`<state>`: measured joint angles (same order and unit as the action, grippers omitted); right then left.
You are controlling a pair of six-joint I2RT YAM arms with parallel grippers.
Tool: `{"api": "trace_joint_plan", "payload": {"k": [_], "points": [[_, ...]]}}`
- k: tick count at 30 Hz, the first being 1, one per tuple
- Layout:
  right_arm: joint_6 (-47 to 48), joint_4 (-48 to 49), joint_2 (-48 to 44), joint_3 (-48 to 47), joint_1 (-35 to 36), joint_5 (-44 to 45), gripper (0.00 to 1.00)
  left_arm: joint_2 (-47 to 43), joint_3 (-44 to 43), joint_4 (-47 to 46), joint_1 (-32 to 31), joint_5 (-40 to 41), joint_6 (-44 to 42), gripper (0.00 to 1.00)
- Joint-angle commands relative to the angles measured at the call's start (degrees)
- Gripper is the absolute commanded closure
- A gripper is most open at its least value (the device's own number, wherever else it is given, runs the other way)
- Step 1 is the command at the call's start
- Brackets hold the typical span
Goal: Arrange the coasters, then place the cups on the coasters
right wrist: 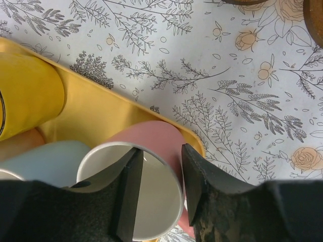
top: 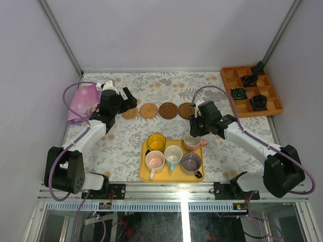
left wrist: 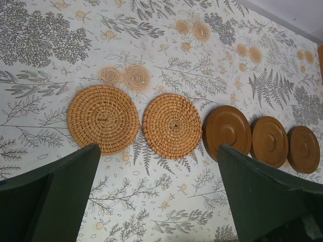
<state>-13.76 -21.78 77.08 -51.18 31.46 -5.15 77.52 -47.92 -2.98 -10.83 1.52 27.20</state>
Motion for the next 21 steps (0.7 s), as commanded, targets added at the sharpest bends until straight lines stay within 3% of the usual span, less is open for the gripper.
{"api": "trace_joint_plan", "payload": {"k": [1,12,21], "points": [[0.98,0.37,-4.29,-3.18,0.70,0.49,0.55,-1.07,-0.86,-1.20,0.15,1.23,-0.50,0.00],[1.46,-10.21,-11.16,-7.38,0.70,5.32,0.48,-0.72,-1.03,-1.46,0.19,0.55,-0.30,0.00],[1.98,-31.15,-11.97,-12.93,0.70,11.56,0.40,-1.34,-1.12,-0.87,0.20,0.58,-1.10,0.00]]}}
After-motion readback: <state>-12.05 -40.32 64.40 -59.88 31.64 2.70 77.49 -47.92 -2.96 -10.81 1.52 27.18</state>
